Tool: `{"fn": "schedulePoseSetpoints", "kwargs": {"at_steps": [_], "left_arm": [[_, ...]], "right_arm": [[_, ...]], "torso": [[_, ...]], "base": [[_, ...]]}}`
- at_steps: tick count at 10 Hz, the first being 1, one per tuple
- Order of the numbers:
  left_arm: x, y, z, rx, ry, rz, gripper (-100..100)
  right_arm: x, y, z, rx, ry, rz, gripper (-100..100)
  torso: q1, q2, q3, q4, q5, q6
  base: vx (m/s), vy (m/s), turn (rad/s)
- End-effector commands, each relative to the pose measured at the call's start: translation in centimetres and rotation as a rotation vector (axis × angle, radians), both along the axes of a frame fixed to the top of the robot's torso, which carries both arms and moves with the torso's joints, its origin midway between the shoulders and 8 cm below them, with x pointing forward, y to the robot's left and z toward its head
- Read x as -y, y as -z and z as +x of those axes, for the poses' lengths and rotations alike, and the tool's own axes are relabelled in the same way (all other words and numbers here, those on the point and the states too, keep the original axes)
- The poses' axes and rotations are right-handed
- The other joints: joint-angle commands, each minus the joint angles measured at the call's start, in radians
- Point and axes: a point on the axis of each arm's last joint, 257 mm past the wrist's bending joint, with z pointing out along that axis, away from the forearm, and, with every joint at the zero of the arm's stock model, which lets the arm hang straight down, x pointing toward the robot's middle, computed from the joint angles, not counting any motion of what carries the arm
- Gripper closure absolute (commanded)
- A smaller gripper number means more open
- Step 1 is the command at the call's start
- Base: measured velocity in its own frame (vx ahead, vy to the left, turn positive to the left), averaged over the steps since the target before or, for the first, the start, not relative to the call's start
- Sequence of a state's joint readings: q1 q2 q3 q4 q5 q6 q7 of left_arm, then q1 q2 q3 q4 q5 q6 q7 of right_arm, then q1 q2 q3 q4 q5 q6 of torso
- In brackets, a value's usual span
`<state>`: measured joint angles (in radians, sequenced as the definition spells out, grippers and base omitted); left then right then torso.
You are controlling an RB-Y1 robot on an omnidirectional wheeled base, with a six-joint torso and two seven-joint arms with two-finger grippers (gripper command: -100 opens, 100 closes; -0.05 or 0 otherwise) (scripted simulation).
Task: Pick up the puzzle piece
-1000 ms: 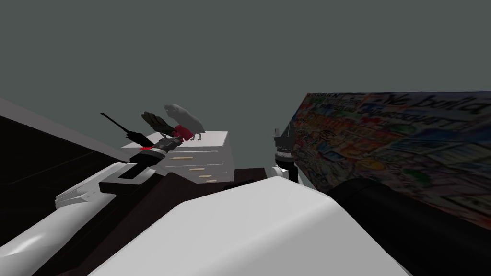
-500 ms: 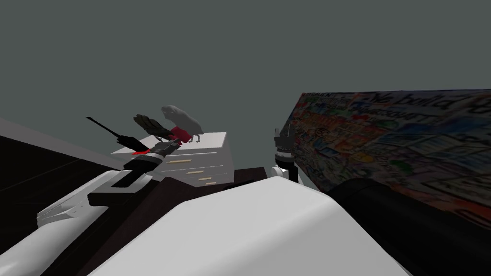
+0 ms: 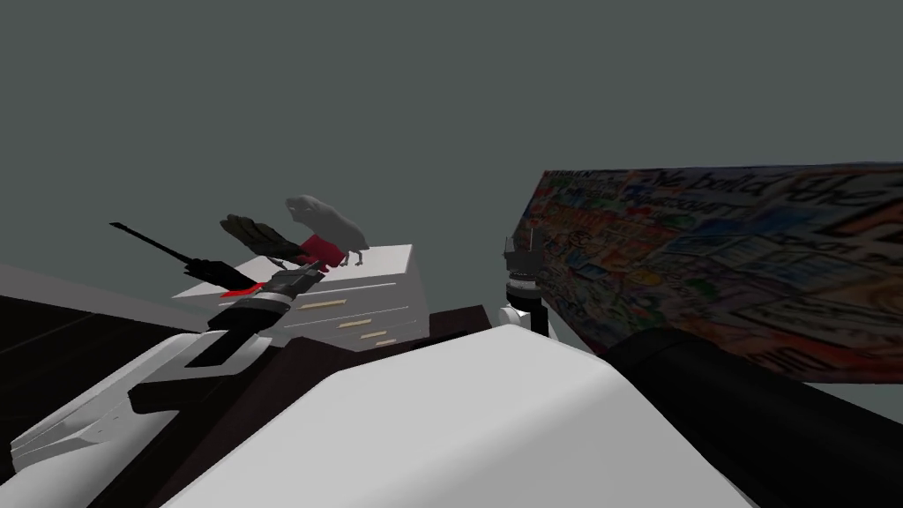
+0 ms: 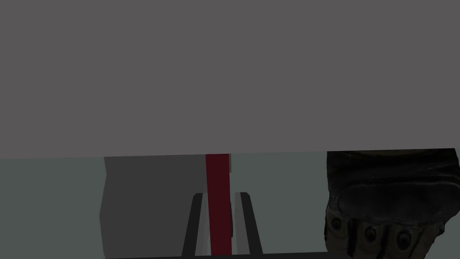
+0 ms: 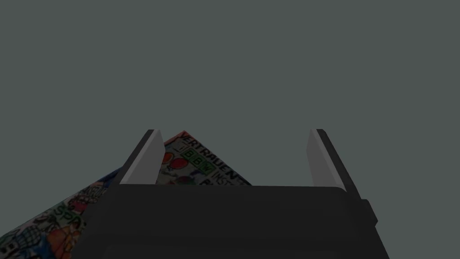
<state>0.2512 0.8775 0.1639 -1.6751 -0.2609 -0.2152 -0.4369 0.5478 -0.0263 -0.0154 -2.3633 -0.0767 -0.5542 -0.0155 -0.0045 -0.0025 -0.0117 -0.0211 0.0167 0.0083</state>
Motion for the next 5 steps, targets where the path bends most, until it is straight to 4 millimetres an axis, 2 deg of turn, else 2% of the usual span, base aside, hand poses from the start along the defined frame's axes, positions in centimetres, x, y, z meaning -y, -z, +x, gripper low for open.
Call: {"fn": "schedulePoseSetpoints", "kwargs": {"at_steps": [1,3,4,5], "left_arm": [[-0.5,-0.5,-1.2,0.008,-0.024,0.004,100],[-0.6,0.7,-2.2,-0.020,-0.027,0.005,100],[-1.6,-0.1,-3.1,-0.002,-0.078,0.003,100],[-1.7,-0.8,-4.0,0.005,-0.079,0.014,100]], "right_arm": [[0.0,0.0,0.0,0.000,0.000,0.000,0],[0.0,0.0,0.0,0.000,0.000,0.000,0],[0.0,0.0,0.0,0.000,0.000,0.000,0],[0.0,0.0,0.0,0.000,0.000,0.000,0]], "torso": [[0.000,0.000,0.000,0.000,0.000,0.000],[0.001,0.001,0.001,0.000,0.000,-0.003],[0.001,0.002,0.000,-0.001,0.001,-0.004],[0.002,0.002,0.001,-0.001,0.001,-0.002]], "base": [[-0.011,0.056,-0.188],[-0.001,0.025,0.009],[-0.006,0.043,-0.263],[-0.012,0.060,-0.197]]}}
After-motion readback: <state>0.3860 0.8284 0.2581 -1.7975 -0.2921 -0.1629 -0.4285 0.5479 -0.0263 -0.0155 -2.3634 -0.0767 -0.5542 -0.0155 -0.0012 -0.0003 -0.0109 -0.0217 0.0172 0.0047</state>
